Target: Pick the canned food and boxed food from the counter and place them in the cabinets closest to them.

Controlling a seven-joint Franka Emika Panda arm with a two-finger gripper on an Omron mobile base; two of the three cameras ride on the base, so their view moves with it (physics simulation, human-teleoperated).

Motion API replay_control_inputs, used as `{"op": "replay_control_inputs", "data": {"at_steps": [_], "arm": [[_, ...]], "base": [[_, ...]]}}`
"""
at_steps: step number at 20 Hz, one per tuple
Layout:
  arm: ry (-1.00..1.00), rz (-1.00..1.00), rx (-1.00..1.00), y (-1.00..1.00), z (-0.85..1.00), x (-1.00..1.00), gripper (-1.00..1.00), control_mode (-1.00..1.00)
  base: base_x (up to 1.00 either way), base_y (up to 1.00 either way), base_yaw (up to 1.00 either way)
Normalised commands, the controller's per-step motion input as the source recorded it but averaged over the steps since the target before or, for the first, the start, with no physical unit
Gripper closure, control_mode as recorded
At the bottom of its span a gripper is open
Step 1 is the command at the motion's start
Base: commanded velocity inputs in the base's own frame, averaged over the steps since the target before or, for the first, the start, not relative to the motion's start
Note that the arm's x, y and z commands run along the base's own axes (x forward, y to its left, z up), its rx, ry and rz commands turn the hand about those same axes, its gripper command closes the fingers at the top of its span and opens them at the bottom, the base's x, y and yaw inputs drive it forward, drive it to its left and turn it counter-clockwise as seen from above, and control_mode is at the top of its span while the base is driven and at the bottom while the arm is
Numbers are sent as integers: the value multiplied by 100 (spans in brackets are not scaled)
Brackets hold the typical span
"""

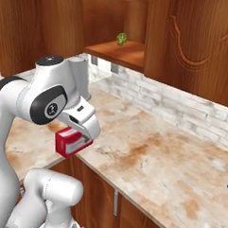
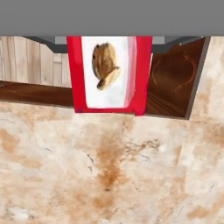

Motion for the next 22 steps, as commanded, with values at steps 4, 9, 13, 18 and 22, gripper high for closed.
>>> {"op": "replay_control_inputs", "data": {"at_steps": [4, 9, 13, 18, 22], "arm": [[0, 0, 0, 0, 0, 0, 100, 100], [0, 0, 0, 0, 0, 0, 100, 100], [0, 0, 0, 0, 0, 0, 100, 100], [0, 0, 0, 0, 0, 0, 100, 100], [0, 0, 0, 0, 0, 0, 100, 100]], "base": [[0, 18, -8], [28, 5, -1], [64, 12, -2], [74, 12, -1], [77, 15, -1]]}}
